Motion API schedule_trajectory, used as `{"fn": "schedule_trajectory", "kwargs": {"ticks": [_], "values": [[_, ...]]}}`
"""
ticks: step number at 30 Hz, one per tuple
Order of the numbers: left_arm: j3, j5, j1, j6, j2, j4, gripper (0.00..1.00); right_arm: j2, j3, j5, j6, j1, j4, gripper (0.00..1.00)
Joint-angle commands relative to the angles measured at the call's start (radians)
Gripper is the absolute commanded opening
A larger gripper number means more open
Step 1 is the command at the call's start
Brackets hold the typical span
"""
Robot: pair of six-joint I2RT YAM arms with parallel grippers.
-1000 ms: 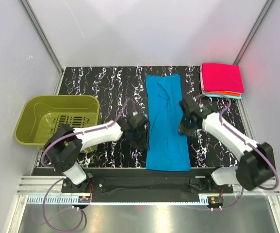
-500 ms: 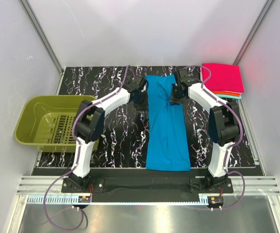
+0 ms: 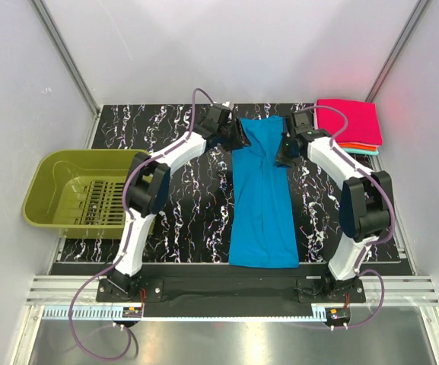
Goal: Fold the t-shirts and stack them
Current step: Fold the tshirt
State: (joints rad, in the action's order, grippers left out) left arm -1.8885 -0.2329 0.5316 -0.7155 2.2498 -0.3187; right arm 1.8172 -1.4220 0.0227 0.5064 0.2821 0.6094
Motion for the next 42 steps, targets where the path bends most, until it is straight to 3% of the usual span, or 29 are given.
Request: {"fn": "schedule_trajectory", "kwargs": {"ticks": [1,6,11,42], "values": [[-0.006,-0.057,-0.004,-0.064,0.063,0.167,0.44,-0.093,0.044,0.032,0.018,-0.034,-0.040,0.20],[0.012,-0.036,-0.002,-0.088,0.111,0.302,0.39,-0.180,0.089,0.083,0.014,-0.034,-0.065,0.21],[0.002,0.018,-0.005,-0.075,0.140,0.316,0.38,-0.203,0.115,0.109,0.007,-0.034,-0.071,0.21],[-0.129,0.014,-0.016,-0.131,0.274,0.359,0.34,-0.251,0.144,0.134,0.007,-0.041,-0.094,0.22]]}}
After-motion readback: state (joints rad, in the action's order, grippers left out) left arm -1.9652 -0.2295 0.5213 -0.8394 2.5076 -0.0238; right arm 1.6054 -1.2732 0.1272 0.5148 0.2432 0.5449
